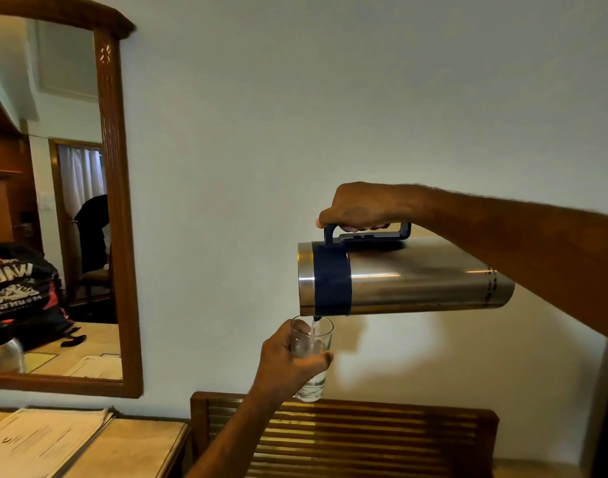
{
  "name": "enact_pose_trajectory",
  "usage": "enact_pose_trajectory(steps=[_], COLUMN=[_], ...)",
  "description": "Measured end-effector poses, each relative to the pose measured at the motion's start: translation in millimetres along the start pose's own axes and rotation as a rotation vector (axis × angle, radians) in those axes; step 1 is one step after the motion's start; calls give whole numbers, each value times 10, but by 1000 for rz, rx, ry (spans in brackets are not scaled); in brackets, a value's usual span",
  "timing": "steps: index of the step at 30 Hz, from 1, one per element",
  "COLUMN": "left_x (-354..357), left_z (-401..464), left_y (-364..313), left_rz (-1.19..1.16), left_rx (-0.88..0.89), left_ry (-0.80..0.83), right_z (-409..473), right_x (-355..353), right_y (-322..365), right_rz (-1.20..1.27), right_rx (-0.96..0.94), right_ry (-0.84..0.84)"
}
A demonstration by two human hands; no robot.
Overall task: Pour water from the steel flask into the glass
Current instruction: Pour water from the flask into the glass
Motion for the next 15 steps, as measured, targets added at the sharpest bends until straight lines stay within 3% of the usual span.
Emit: enact_pose_trajectory(steps=[15], left_x=[26], left_z=[62], left_y=[60], left_rz=[59], left_rx=[-1], left_ry=[1], right_z=[31], right_x=[47], right_y=[-64], right_rz=[29], right_rx=[41], right_ry=[0])
Point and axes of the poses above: each hand's wrist, its own z-axis towards the middle knuckle, its own x-axis out of the palm, y = z × x, the point moved 8 cm from there along z, towards the middle knuckle, and after that the axes turned 3 degrees about -y, right-handed, at the moved point
